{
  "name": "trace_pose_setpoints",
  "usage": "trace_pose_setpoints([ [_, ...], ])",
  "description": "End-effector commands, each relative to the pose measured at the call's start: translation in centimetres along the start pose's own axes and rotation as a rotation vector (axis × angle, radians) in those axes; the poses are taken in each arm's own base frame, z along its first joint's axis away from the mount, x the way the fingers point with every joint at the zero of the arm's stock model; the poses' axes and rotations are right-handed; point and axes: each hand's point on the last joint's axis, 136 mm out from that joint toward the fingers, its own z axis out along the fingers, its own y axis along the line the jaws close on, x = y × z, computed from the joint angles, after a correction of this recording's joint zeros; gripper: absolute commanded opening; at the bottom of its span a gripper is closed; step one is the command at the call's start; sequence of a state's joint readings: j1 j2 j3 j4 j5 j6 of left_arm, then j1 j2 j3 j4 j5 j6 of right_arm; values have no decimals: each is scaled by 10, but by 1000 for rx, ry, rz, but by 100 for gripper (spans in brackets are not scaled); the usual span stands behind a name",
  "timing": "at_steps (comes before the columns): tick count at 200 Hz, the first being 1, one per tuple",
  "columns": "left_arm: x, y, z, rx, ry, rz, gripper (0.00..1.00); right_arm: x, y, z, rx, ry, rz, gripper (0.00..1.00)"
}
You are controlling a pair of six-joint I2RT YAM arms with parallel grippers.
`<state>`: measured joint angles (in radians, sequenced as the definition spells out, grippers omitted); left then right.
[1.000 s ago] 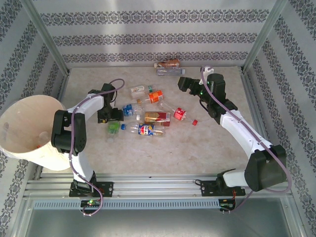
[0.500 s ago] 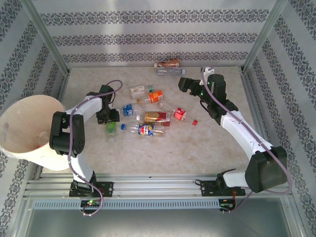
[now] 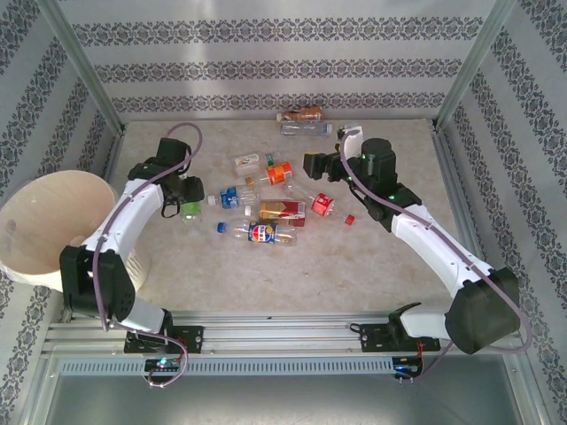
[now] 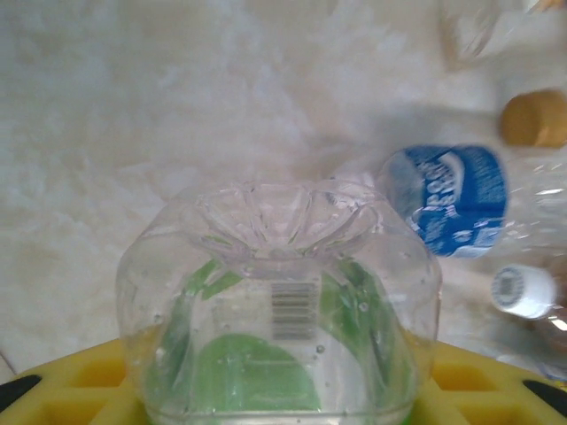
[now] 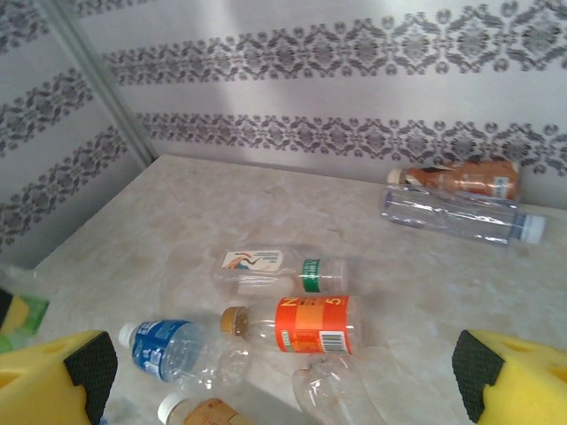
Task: Put the plastic bottles in the bin
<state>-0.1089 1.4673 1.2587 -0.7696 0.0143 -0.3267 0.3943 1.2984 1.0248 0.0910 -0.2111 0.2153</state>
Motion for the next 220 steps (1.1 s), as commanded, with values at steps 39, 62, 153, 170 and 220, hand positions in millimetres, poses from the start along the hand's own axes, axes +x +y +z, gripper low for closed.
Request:
trace_pose_setpoints([
  [39, -60, -36, -95, 230, -283, 24, 48, -25, 18, 10, -49, -61, -89, 98],
  [62, -77, -27, -129, 180, -370, 32, 48, -33, 18, 14, -42, -81, -86, 98],
  [153, -102, 37, -264, -118, -723, -5, 48, -30, 15, 29, -36, -70, -73, 98],
  [170, -106, 57, -278, -239, -747, -24, 47, -30, 15, 32, -40, -66, -71, 98],
  [220, -94, 125, -307, -607, -758, -157, 48, -29, 15, 34, -41, -61, -66, 98],
])
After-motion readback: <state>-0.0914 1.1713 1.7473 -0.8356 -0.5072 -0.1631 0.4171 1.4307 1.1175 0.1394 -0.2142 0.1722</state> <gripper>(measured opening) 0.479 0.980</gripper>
